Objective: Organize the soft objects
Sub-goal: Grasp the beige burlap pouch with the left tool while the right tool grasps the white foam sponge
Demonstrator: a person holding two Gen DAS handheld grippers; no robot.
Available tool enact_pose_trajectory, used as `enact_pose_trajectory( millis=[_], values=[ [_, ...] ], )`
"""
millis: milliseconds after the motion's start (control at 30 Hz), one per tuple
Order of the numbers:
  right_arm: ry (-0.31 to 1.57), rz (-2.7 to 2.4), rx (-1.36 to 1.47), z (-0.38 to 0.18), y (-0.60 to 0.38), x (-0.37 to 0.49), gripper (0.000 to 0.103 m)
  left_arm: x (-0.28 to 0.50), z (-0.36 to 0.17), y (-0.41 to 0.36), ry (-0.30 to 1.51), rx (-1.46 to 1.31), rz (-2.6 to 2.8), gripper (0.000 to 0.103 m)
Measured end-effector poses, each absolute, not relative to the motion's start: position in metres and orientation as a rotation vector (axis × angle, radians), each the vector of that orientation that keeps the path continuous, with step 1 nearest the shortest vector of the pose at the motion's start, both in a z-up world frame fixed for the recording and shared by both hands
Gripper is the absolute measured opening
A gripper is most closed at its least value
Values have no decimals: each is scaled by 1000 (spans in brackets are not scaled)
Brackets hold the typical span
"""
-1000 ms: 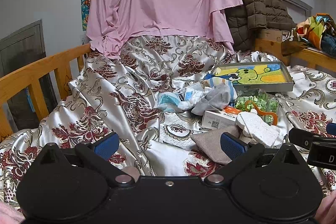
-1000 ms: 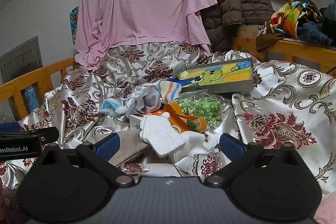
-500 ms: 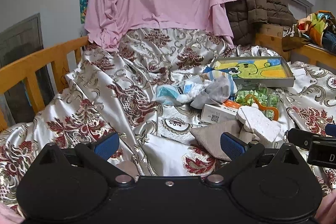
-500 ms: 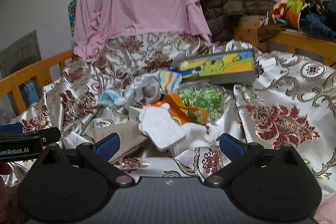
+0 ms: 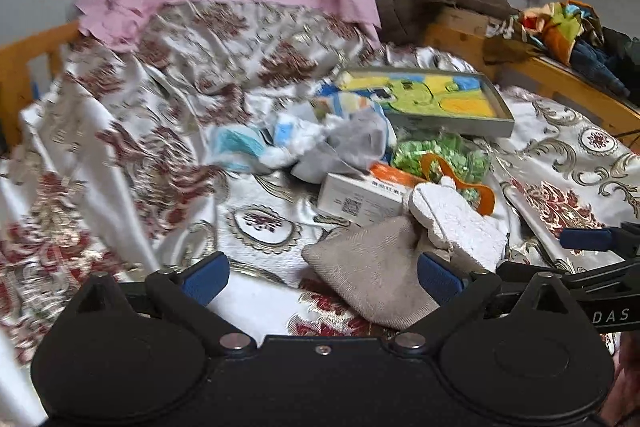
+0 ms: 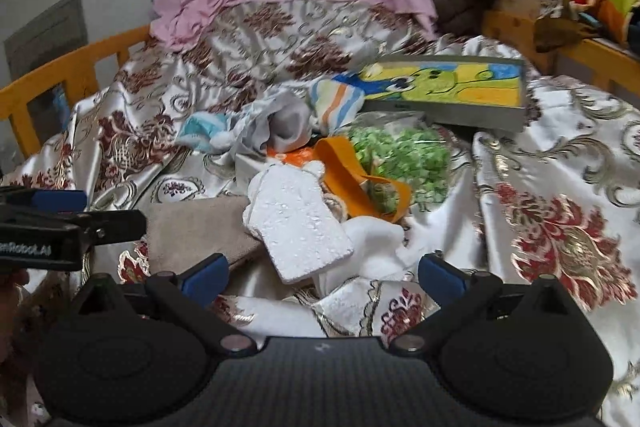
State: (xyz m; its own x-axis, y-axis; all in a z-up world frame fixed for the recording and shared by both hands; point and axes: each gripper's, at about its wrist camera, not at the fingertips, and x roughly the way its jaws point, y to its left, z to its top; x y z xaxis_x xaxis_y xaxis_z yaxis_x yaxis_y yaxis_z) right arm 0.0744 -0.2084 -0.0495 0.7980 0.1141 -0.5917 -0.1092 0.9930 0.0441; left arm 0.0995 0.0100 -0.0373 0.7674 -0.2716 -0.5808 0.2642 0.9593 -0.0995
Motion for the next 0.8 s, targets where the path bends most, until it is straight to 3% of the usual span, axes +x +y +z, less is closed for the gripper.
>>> enact_pose_trajectory(
  millis=[300,400,500,667,800],
  values=[
    [626,156,-140,-63,-196,101,103,139,-66,18,743,-103,-382,89],
    [632,159,-195,-67,-190,106,103,145,-71,21,765,-148,-401,82],
    [630,158,-239,-70,-185,107,101,147,-74,23,787,-201,-435,70],
    [612,159,-290,-73,-178,107,89,147,-79,23,811,-265,-474,43],
    [590,142,-354,-75,-171,104,86,146,-80,21,816,-282,-477,32]
  ],
)
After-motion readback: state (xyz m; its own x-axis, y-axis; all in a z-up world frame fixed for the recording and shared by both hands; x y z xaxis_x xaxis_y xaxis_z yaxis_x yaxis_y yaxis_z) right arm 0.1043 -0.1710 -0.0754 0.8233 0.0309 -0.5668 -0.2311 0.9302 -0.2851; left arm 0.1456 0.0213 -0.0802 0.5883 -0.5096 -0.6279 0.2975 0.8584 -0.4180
